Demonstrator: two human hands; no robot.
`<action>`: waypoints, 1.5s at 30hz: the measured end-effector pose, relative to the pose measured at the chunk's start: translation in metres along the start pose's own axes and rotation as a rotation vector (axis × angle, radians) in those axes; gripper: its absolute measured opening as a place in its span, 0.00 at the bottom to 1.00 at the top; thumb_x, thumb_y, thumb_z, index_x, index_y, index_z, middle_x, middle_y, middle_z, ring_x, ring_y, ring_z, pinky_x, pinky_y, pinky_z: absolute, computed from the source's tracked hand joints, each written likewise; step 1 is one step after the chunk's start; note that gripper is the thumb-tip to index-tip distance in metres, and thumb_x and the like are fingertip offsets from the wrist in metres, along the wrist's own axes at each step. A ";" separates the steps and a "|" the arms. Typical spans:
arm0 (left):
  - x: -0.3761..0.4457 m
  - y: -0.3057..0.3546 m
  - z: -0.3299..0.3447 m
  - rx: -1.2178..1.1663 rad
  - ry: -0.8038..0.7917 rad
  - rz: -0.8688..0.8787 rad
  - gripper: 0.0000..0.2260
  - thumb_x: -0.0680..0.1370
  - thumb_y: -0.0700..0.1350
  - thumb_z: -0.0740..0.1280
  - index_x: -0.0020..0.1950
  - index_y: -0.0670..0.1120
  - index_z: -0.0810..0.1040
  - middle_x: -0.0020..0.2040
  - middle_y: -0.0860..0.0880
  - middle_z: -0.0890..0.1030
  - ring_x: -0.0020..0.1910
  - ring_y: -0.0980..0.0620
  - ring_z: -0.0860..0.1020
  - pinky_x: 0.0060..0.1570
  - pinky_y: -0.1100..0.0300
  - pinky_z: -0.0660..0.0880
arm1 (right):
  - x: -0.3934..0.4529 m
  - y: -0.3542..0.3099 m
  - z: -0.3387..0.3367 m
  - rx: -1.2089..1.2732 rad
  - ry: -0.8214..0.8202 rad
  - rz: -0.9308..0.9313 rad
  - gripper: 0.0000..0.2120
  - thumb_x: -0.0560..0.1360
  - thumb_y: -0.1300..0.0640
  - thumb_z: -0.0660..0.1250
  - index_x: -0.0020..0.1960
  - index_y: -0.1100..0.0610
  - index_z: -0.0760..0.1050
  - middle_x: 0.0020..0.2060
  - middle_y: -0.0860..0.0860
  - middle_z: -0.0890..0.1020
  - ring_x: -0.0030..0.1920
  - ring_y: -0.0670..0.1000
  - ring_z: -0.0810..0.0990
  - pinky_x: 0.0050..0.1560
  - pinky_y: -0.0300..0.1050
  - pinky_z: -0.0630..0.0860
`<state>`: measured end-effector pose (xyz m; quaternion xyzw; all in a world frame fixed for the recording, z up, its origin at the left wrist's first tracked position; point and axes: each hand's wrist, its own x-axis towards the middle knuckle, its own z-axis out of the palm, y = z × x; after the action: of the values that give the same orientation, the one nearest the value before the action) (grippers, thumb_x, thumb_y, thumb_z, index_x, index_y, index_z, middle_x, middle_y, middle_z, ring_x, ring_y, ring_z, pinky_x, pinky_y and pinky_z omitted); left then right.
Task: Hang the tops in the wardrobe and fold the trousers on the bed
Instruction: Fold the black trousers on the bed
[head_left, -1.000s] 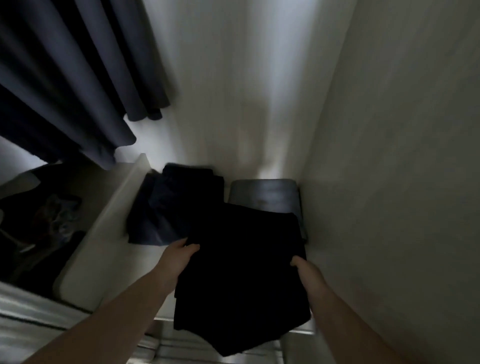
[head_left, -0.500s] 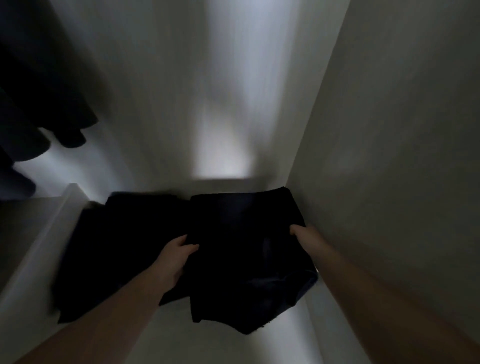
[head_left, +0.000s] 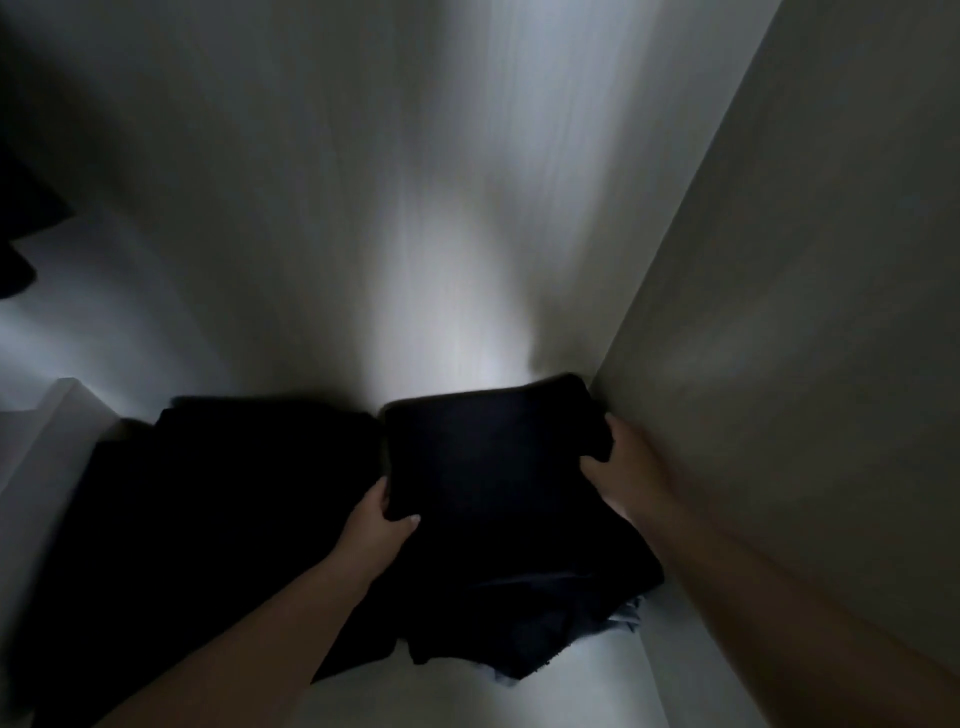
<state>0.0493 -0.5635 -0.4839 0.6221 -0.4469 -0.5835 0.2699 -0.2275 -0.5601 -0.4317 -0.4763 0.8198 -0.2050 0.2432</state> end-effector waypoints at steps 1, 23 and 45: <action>0.003 0.000 0.004 0.153 0.040 0.067 0.27 0.76 0.37 0.69 0.72 0.47 0.65 0.60 0.48 0.75 0.62 0.47 0.75 0.58 0.58 0.73 | 0.000 -0.002 0.003 -0.185 0.002 -0.063 0.32 0.73 0.54 0.67 0.73 0.59 0.62 0.70 0.58 0.68 0.68 0.57 0.68 0.64 0.46 0.66; 0.100 -0.032 0.037 1.090 0.195 0.487 0.45 0.70 0.72 0.42 0.79 0.44 0.47 0.79 0.42 0.44 0.77 0.46 0.40 0.75 0.52 0.44 | 0.061 0.057 0.102 -0.408 0.064 -0.351 0.42 0.76 0.38 0.58 0.77 0.62 0.45 0.77 0.57 0.47 0.77 0.55 0.49 0.73 0.42 0.45; -0.006 -0.059 0.070 0.969 0.210 0.399 0.39 0.77 0.68 0.37 0.70 0.45 0.72 0.74 0.40 0.65 0.75 0.42 0.57 0.68 0.36 0.60 | -0.056 0.065 0.070 -0.538 0.044 -0.269 0.27 0.75 0.45 0.51 0.68 0.56 0.73 0.68 0.59 0.73 0.66 0.57 0.74 0.61 0.54 0.74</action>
<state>-0.0035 -0.5181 -0.5434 0.6334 -0.7453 -0.1821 0.1006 -0.2057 -0.4879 -0.5131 -0.6235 0.7792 -0.0210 0.0614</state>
